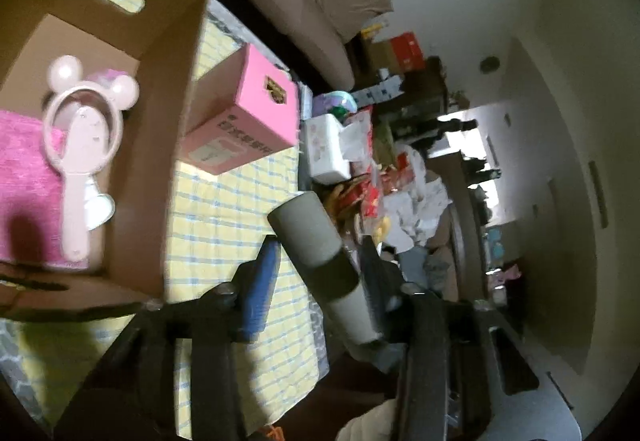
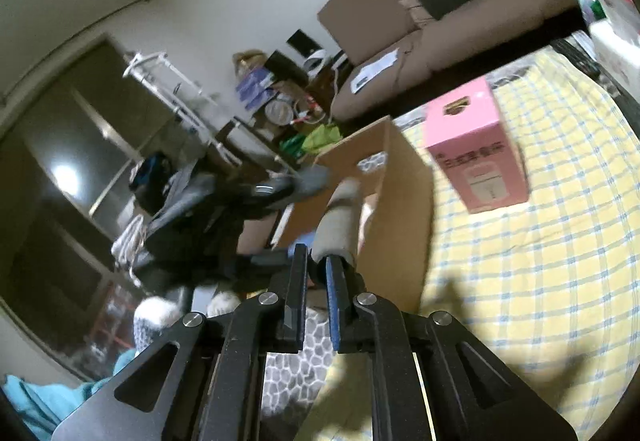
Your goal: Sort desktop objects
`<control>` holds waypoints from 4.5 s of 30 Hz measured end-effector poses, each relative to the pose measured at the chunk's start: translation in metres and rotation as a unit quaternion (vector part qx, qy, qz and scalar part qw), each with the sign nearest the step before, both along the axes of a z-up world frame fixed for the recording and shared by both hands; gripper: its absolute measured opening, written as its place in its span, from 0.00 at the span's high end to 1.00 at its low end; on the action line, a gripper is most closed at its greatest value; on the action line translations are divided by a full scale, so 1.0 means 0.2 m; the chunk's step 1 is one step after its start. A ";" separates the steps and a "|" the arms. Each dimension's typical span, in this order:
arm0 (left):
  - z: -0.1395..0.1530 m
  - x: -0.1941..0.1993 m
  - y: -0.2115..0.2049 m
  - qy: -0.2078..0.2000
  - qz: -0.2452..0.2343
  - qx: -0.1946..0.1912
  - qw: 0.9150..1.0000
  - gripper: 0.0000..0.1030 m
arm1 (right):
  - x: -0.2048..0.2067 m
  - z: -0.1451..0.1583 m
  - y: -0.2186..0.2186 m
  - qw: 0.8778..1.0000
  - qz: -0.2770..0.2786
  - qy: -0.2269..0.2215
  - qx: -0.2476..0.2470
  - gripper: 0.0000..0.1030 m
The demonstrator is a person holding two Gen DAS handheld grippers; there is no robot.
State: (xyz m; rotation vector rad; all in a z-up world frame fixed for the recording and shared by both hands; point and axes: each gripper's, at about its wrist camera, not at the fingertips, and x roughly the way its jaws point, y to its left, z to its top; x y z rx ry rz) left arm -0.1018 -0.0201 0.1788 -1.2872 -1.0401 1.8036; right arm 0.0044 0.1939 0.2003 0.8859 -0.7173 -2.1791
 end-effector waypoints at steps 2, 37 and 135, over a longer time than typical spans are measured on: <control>0.00 0.01 -0.06 -0.005 0.005 0.012 1.000 0.65 | 0.02 0.03 -0.05 1.000 0.005 0.003 0.004 0.91; -0.02 -0.45 -0.78 0.027 0.057 -0.175 0.983 0.71 | -0.40 -0.17 -0.85 0.992 0.081 -0.031 0.089 0.69; 0.71 -0.51 0.14 0.195 -0.016 -0.218 0.956 0.53 | -0.62 0.42 0.01 0.989 -0.097 0.024 0.110 0.48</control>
